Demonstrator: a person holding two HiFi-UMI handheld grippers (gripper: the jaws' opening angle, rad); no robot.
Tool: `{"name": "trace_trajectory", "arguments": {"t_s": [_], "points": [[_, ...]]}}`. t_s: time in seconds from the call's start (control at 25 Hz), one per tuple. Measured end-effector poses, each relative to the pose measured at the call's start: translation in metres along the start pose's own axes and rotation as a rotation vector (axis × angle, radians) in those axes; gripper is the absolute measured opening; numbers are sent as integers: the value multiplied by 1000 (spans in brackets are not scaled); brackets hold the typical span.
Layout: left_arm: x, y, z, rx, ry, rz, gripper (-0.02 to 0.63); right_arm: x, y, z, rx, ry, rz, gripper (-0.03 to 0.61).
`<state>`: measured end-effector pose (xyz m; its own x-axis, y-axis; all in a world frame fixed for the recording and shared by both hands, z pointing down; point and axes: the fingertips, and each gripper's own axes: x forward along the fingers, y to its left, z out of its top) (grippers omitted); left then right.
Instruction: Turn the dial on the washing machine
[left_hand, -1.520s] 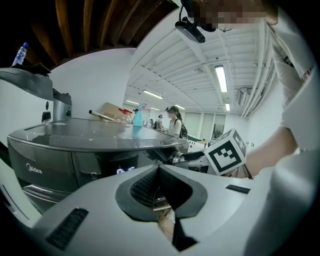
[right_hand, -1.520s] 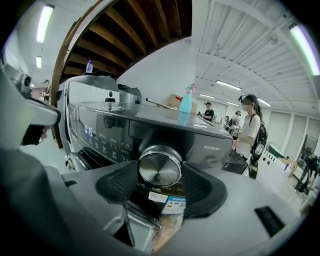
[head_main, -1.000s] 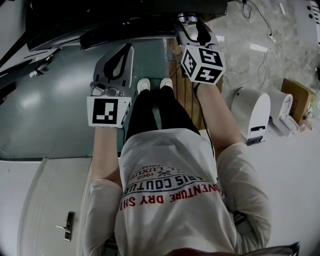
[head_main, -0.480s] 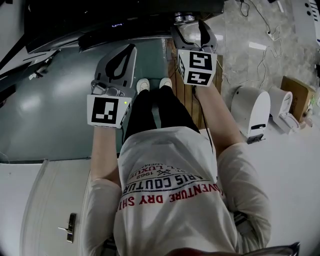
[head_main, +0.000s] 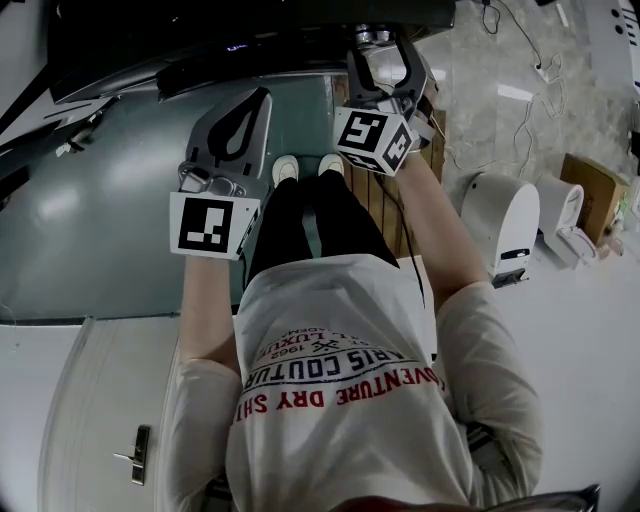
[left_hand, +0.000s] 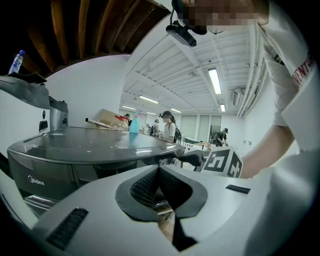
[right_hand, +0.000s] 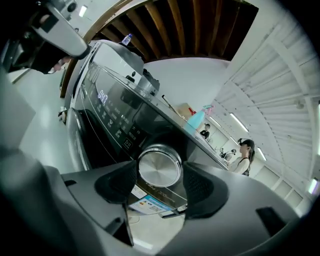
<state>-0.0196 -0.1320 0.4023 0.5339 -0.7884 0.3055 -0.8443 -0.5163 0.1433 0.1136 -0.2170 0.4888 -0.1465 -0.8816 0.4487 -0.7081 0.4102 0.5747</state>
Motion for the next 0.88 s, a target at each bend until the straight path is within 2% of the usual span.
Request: {"name": "trace_trajectory", "arguments": {"t_s": [0.16, 0.36, 0.6, 0.88], "points": [[-3, 1, 2, 11, -4, -4, 15, -1, 2, 2, -3, -5, -13, 287], [-5, 2, 0, 13, 3, -3, 15, -1, 0, 0, 125, 0, 24, 285], [-5, 2, -4, 17, 14, -8, 15, -2, -6, 3, 365, -13, 95, 285], [-3, 3, -6, 22, 23, -14, 15, -2, -7, 3, 422, -39, 116, 285]]}}
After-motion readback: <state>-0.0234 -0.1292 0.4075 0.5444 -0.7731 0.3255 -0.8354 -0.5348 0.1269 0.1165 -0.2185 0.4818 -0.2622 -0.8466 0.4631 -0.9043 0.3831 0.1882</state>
